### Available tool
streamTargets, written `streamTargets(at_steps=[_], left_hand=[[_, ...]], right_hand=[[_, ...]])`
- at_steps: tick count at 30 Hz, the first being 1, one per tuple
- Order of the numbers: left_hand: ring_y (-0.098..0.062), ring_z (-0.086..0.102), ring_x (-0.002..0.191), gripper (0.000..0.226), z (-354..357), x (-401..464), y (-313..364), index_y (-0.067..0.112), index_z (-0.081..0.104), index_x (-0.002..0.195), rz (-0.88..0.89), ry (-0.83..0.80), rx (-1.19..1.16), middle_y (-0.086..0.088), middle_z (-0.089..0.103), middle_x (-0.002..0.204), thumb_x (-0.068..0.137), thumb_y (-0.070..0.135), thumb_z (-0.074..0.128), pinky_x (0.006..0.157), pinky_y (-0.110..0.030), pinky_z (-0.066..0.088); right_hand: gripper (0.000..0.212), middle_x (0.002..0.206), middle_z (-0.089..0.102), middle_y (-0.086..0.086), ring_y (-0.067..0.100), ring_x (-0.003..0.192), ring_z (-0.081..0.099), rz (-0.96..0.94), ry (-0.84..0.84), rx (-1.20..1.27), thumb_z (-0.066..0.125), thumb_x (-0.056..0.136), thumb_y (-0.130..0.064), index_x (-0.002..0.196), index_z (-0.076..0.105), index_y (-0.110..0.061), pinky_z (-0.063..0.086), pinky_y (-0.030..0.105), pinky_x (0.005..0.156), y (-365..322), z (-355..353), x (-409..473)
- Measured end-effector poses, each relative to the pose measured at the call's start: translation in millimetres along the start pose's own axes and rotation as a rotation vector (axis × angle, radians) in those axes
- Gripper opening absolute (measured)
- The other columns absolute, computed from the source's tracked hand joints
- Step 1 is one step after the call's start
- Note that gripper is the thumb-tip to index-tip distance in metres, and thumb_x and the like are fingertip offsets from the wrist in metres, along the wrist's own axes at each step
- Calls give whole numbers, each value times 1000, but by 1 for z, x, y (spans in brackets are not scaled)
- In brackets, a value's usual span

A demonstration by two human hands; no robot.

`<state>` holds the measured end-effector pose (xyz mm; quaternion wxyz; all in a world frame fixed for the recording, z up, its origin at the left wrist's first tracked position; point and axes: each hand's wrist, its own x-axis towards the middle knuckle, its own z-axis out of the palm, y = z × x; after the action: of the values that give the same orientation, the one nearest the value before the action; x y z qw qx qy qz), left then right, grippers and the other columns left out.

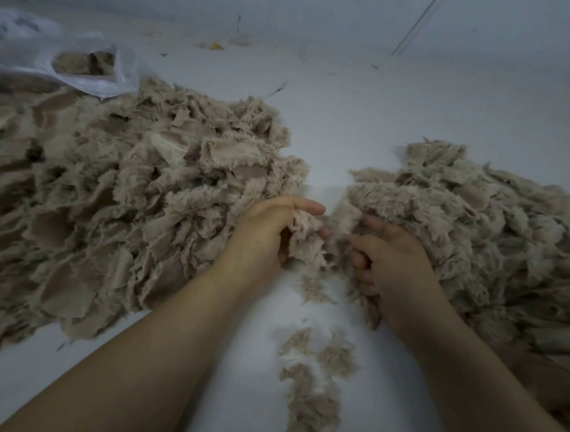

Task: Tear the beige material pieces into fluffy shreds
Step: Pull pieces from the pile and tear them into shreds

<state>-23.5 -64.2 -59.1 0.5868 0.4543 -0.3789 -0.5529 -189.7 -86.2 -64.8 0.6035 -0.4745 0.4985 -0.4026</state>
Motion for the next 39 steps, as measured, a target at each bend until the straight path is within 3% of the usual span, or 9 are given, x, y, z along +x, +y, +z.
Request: streamTargets(at_steps=[3, 9, 14, 18, 25, 28, 32, 35, 39], left_hand=[[-21, 66, 69, 28, -1, 1, -1, 6, 70, 96, 38, -17, 69, -14, 74, 84, 71, 1, 59, 61, -27, 52], [-12, 64, 54, 25, 3, 3, -6, 17, 73, 68, 118, 73, 101, -6, 70, 64, 82, -3, 67, 54, -21, 54], [-20, 61, 60, 20, 8, 0, -7, 17, 69, 71, 212, 146, 255, -16, 69, 68, 86, 4, 70, 55, -25, 51], [-16, 49, 45, 16, 12, -3, -5, 11, 69, 73, 172, 101, 280, -12, 60, 56, 90, 13, 68, 45, -20, 39], [-13, 36, 27, 22, 6, -3, 0, 4, 63, 72, 45, 40, 275, -15, 47, 53, 93, 13, 64, 32, -14, 28], [-14, 40, 27, 33, 7, -5, 1, 11, 62, 66, 59, -3, 310, -12, 53, 46, 98, 18, 57, 30, -17, 29], [-20, 43, 31, 29, 5, -6, 6, 9, 64, 72, 31, -70, 336, -11, 58, 50, 96, 24, 58, 32, -19, 30], [-10, 56, 47, 34, 8, -7, 8, 8, 65, 97, 58, -176, 418, 3, 63, 70, 80, 37, 70, 39, -19, 42], [-6, 58, 56, 17, 10, -5, 2, 8, 70, 76, 134, -116, 404, 3, 66, 64, 91, 14, 64, 51, -19, 47]], right_hand=[[44, 51, 49, -4, 8, 38, 33, -35, -7, -16, 56, 96, -11, 126, 48, -41, 27, 19, 35, 0, -3, -1], [6, 51, 51, -5, 2, 36, 37, -90, -62, 1, 69, 91, -16, 86, 66, -16, 30, 14, 34, -8, 1, -12], [26, 43, 56, -9, 1, 30, 45, -137, -163, -63, 74, 75, -36, 77, 73, -11, 34, 11, 33, -15, 5, -23], [26, 45, 50, -6, 4, 31, 36, -98, -106, -61, 69, 93, -26, 73, 68, -9, 30, 14, 33, -9, 1, -17], [52, 52, 37, 1, 12, 39, 27, -39, -71, -30, 59, 94, -53, 52, 52, -23, 24, 20, 38, -7, 1, -11], [34, 44, 47, -9, 4, 33, 38, -69, -123, -46, 70, 89, -37, 66, 67, -13, 31, 16, 33, -8, 2, -17], [38, 46, 41, -2, 9, 36, 30, -70, -122, -76, 69, 91, -27, 85, 63, 10, 26, 19, 35, -6, -1, -14], [25, 49, 56, 2, 6, 33, 40, -77, -206, -102, 68, 93, -21, 79, 74, -1, 32, 16, 33, -9, 0, -18], [22, 45, 56, -2, 2, 31, 40, -92, -252, -145, 66, 93, -10, 76, 74, 1, 32, 13, 32, -10, 0, -19]])
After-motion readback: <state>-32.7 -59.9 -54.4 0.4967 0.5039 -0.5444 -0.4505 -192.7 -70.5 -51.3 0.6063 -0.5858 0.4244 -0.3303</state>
